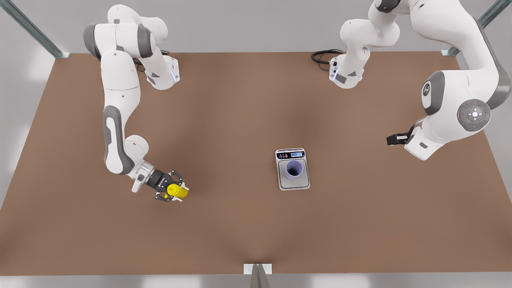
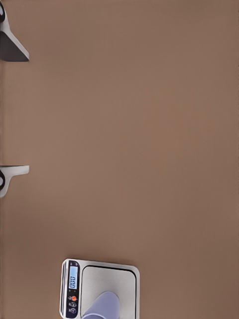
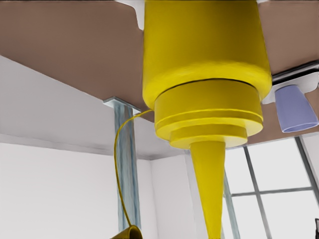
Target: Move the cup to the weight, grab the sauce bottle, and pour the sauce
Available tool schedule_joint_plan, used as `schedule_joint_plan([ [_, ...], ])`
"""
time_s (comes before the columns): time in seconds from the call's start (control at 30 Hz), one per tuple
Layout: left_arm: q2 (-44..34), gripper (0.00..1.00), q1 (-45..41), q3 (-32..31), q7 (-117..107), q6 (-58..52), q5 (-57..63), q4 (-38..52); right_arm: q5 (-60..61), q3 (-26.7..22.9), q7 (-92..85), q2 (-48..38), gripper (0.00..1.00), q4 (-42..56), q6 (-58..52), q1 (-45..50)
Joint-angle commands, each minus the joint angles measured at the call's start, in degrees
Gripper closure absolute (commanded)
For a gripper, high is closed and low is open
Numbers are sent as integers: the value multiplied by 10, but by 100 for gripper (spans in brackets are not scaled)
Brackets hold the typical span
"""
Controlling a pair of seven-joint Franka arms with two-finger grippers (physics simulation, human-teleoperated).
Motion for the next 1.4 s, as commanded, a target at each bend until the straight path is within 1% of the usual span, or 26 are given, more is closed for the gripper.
schedule_joint_plan([
  [0.0, 0, 0, 0, 0, 0, -1, -1, 0, 0, 0, 0, 1, 41, 0, 1, 1],
  [0.23, 4, 0, 0, 1, 0, 4, 0, -1, -9, -1, 17, -5, 41, 1, 70, 19],
  [0.4, 4, 0, 0, 0, 0, 4, 0, -1, -5, 0, -12, 1, 41, 1, 56, 18],
  [0.53, 7, 0, 0, 1, 0, 5, 0, -1, 0, 1, -24, 9, 41, 3, 16, 7],
  [0.97, 8, 0, 0, 1, 0, 7, 0, -1, 12, 1, -42, 35, 41, 9, 9, 11],
  [1.0, 7, 0, 0, 1, 0, 7, 0, -1, 12, 1, -42, 36, 40, 10, 9, 11],
  [1.03, 8, 0, 0, 1, 0, 7, 0, -1, 12, 1, -41, 37, 36, 10, 8, 11],
  [1.1, 7, 0, 0, 1, 0, 7, 0, -1, 13, 1, -41, 40, 34, 11, 8, 11],
  [1.13, 7, 0, 0, 1, 0, 7, 0, -1, 13, 1, -40, 40, 26, 11, 8, 11],
  [1.17, 7, 0, 0, 1, 0, 7, 0, -1, 13, 1, -38, 40, 20, 11, 8, 11],
  [1.2, 7, 0, 0, 1, 0, 7, 0, -1, 14, 1, -38, 40, 17, 11, 8, 11],
  [1.27, 7, 0, 0, 1, 0, 7, 0, -1, 15, 1, -38, 40, 16, 11, 7, 11],
  [1.37, 7, 0, 0, 1, 0, 7, 0, -1, 15, 1, -38, 40, 16, 10, 7, 11],
])
